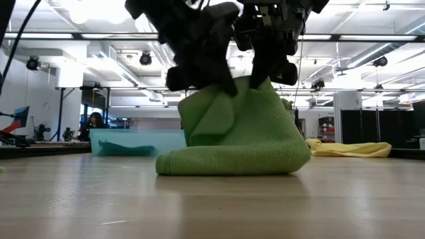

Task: Fold microfiber towels
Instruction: Fold the green microfiber cloth

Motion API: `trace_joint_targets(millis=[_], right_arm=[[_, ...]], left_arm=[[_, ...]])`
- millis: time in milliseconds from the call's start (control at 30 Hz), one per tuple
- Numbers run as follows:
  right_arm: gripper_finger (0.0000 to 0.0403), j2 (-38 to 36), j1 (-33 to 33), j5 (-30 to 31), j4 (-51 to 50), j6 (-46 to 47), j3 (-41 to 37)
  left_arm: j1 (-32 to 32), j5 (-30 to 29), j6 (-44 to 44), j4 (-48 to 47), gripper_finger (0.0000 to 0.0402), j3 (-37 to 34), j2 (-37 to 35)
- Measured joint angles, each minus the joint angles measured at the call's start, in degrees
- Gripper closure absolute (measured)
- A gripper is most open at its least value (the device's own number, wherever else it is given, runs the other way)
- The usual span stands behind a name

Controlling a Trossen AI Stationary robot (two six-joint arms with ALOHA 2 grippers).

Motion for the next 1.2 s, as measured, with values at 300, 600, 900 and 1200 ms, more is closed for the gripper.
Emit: trace_joint_targets(millis=[300, 600, 900, 1200], right_arm=[[0.0394, 0.0, 0.0, 0.0, -0.1, 0.1, -0.2], [0.0394, 0.0, 0.0, 0.0, -0.2, 0.0, -0.3], [0.0394, 0.0, 0.0, 0.1, 0.2, -1.6, -0.3], [0.0394, 0.0, 0.0, 0.0, 1.7, -2.8, -0.3]], left_arm=[[-0.4, 1.1, 0.2, 0.6, 0.0367, -0.5, -1.1], [-0.5, 1.7, 0.0, -6.5, 0.0368, -1.2, -1.4], [-0.6, 2.0, 1.4, -12.2, 0.0376, -1.7, -1.9], [-0.6, 3.2, 3.1, -14.2, 0.0401, -1.6, -2.8]])
